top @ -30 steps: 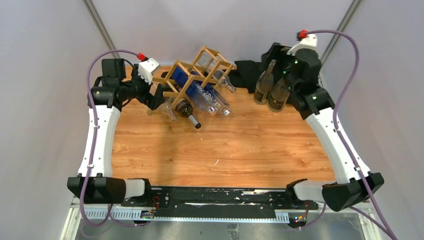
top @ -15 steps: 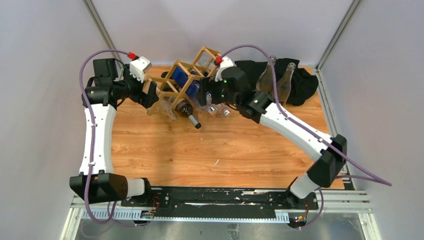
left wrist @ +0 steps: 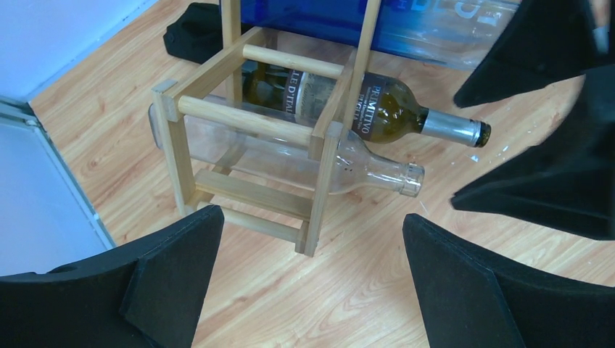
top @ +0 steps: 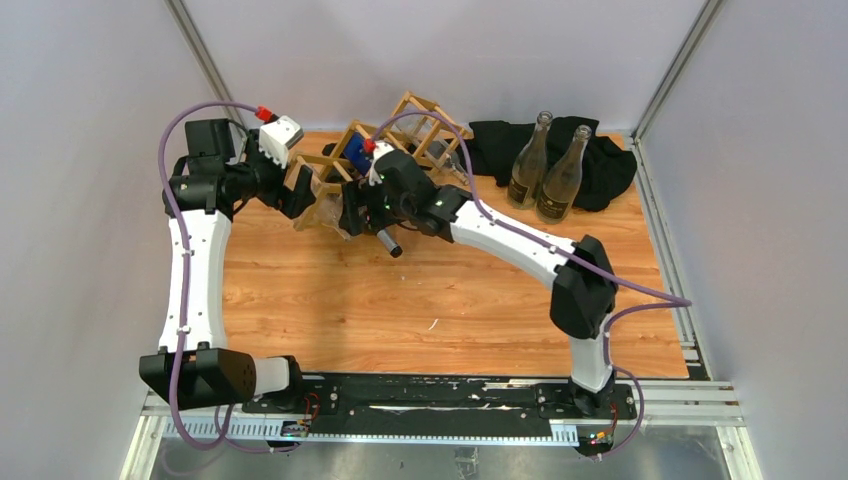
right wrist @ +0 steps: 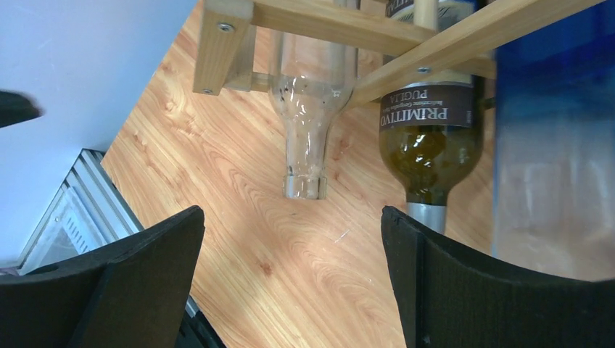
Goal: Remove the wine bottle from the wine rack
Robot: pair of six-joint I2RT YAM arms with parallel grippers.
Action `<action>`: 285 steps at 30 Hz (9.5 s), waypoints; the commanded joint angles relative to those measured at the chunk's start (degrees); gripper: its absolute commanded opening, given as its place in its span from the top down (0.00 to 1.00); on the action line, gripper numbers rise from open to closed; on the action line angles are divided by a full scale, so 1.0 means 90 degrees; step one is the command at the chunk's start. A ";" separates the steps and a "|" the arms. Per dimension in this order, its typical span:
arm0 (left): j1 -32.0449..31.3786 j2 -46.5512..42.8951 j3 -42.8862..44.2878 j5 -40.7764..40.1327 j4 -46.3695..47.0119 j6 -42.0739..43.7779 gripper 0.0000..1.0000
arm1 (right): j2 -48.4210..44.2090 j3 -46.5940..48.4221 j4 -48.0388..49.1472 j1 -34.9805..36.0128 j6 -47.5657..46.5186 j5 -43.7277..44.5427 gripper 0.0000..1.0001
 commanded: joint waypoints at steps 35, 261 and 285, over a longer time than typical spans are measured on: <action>0.0064 -0.0205 -0.0210 0.0066 0.0048 0.0227 0.00 | 0.2326 0.1456 0.0587 0.0069 0.1236 -0.1002 0.43; -0.1977 -0.0361 -0.0521 -0.0394 -0.0684 0.0199 0.08 | -0.2003 -0.4000 0.3667 -0.3190 -0.2328 0.1949 1.00; -0.1977 -0.0426 -0.0419 -0.0328 -0.0684 0.0241 0.06 | -0.1821 -0.4291 0.4021 -0.3188 -0.2030 0.2123 0.29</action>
